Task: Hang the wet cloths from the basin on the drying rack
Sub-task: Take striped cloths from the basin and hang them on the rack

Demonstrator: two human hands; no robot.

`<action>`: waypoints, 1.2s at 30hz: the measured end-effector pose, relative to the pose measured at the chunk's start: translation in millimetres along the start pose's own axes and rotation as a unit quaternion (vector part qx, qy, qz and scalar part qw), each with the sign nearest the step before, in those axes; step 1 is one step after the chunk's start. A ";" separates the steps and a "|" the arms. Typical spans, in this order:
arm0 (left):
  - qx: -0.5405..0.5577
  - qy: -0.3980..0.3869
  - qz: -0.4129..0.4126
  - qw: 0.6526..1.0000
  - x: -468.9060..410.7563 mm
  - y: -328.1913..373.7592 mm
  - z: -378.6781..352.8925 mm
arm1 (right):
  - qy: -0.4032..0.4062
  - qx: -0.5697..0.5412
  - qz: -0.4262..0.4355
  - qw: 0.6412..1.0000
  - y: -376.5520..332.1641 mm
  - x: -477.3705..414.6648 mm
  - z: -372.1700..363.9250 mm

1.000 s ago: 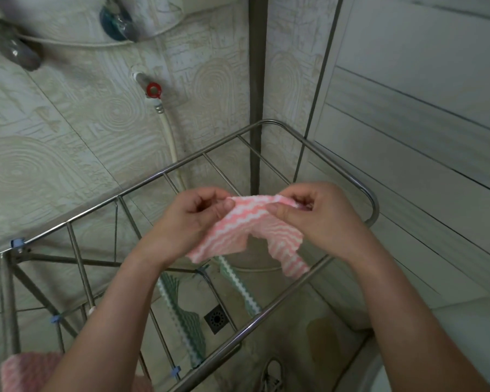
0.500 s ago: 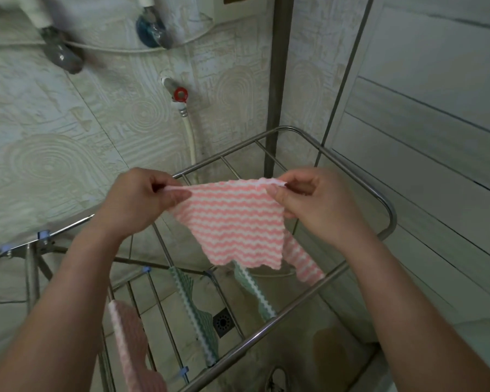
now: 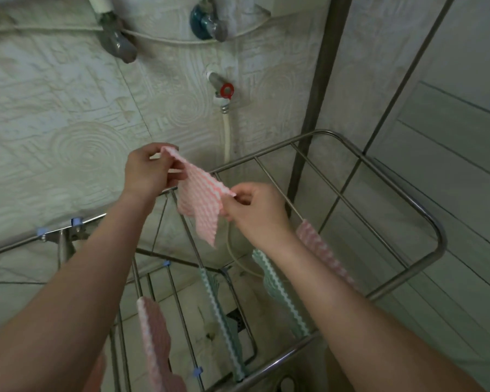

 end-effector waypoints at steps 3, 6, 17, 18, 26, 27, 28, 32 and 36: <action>-0.030 -0.002 0.010 1.000 -18.5 -19.4 -18.5 | 0.013 0.001 -0.052 0.999 35.1 -5.8 -8.9; -0.080 -0.022 0.012 0.997 -39.3 -41.8 -35.6 | 0.026 0.036 -0.093 0.995 61.1 -9.1 -9.2; -0.269 -0.083 -0.060 0.958 -61.0 -33.9 -124.2 | 0.112 0.011 -0.210 0.971 129.8 -23.2 19.1; -0.288 -0.113 -0.062 0.949 -61.2 -34.5 -132.9 | 0.115 0.008 -0.222 0.968 133.9 -23.3 22.8; -0.363 -0.197 -0.110 0.904 -27.1 -61.8 -122.2 | 0.110 0.152 -0.183 0.965 138.9 -17.0 33.3; -0.389 -0.201 -0.118 0.891 -17.9 -71.5 -118.5 | 0.094 0.155 -0.160 0.970 136.0 -18.9 26.7; -0.407 -0.213 -0.116 0.880 -9.0 -82.6 -117.2 | 0.066 0.156 -0.143 0.975 132.8 -21.6 18.1; -0.422 -0.242 -0.108 0.867 12.5 -111.9 -118.0 | -0.061 0.202 -0.112 0.971 122.0 -26.2 -17.3; -0.419 -0.216 -0.111 0.875 18.4 -109.6 -120.0 | -0.053 0.283 -0.097 0.953 115.6 -22.1 -23.3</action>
Point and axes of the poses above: each hand's wrist, its own x-axis away from the middle knuckle, its own z-axis out of the back of the hand, y = z × x, the point moved 7 cm from there along -x, towards the middle knuckle, and after that the axes turned 4 degrees about z, right-handed, at the moved point
